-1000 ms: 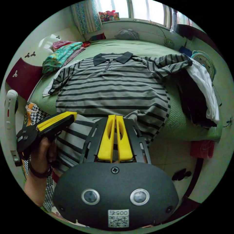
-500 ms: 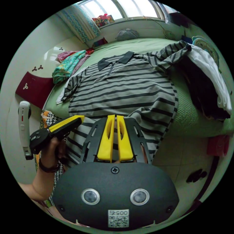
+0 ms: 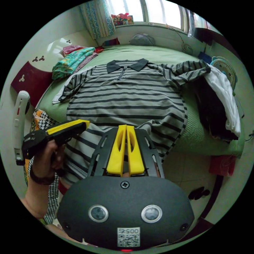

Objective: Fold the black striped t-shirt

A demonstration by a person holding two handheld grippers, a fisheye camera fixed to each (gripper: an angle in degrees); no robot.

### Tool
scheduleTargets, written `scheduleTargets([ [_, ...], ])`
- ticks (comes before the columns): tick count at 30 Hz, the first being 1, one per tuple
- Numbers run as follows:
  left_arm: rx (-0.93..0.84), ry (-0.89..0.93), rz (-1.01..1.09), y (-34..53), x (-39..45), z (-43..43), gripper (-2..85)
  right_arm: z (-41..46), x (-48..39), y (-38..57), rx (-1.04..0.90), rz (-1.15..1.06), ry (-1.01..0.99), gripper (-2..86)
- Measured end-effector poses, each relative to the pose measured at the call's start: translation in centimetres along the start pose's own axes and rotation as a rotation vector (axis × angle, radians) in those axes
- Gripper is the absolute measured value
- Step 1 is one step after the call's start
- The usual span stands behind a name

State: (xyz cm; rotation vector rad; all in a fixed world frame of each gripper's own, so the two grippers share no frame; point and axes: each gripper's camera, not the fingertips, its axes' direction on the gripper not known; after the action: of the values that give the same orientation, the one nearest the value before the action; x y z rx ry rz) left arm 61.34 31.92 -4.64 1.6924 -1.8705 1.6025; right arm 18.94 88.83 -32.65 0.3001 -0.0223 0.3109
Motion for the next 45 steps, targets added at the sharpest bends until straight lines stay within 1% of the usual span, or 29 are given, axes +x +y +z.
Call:
scheduleTargets([
  [3,-0.007,0.043,0.001,-0.4,-0.9,0.1,-0.7,-1.3,0.9,-0.8,0.032,-0.024,-0.072,-1.1],
  [5,-0.019,0.018,0.011,-0.9,-1.1,-0.1,-0.7,-2.6,1.9,-1.7,0.089,-0.018,-0.051,-1.0],
  [7,-0.036,-0.027,0.035,-1.4,-1.0,-0.2,-0.6,-4.1,2.9,-3.1,0.145,-0.021,0.011,-0.9],
  [9,-0.03,-0.04,0.065,-2.2,-0.8,-0.7,-0.6,-5.9,4.6,-5.4,0.216,-0.007,0.118,-0.5],
  [11,0.037,0.028,0.116,-3.3,-0.8,-1.9,-0.4,-6.9,5.9,-7.3,0.265,0.006,0.189,0.1],
  [13,0.059,0.085,0.132,-4.6,-0.9,-2.4,-0.3,-7.4,7.2,-9.3,0.296,0.019,0.26,2.2],
  [16,0.046,0.094,0.139,-6.7,-0.9,-1.7,-0.3,-7.1,8.9,-12.4,0.331,0.05,0.359,4.1],
  [20,-0.01,0.11,0.153,-7.5,-0.7,0.2,-0.3,-5.3,10.6,-16.9,0.251,0.022,0.381,7.4],
  [22,-0.033,0.109,0.151,-7.0,-0.8,0.9,-0.3,-4.7,11.0,-18.3,0.241,0.023,0.399,9.8],
  [24,-0.055,0.098,0.14,-6.9,-1.1,1.2,-0.3,-4.0,11.8,-20.0,0.231,0.052,0.426,10.3],
  [28,-0.054,0.105,0.135,-7.5,-2.1,1.0,-0.3,-1.9,13.3,-22.4,0.125,0.128,0.444,10.1],
  [30,-0.072,0.104,0.142,-7.7,-2.3,1.2,-0.3,-0.7,13.9,-23.4,0.064,0.16,0.461,8.5],
  [32,-0.074,0.098,0.157,-7.9,-2.5,1.1,-0.3,-0.8,14.0,-23.6,0.077,0.198,0.482,6.6],
  [37,-0.069,0.078,0.168,-8.4,-3.1,0.7,-0.3,-2.5,13.0,-24.4,0.129,0.182,0.404,4.1],
  [41,-0.053,0.065,0.156,-8.7,-4.0,0.1,-0.3,-4.1,9.5,-25.6,0.178,0.099,0.347,4.0],
  [43,-0.039,0.065,0.143,-8.8,-4.6,-0.3,-0.3,-4.4,7.6,-26.3,0.182,0.052,0.294,4.1],
  [45,-0.029,0.064,0.136,-8.9,-5.1,-0.6,-0.3,-4.2,4.8,-27.0,0.173,-0.032,0.191,4.0],
])
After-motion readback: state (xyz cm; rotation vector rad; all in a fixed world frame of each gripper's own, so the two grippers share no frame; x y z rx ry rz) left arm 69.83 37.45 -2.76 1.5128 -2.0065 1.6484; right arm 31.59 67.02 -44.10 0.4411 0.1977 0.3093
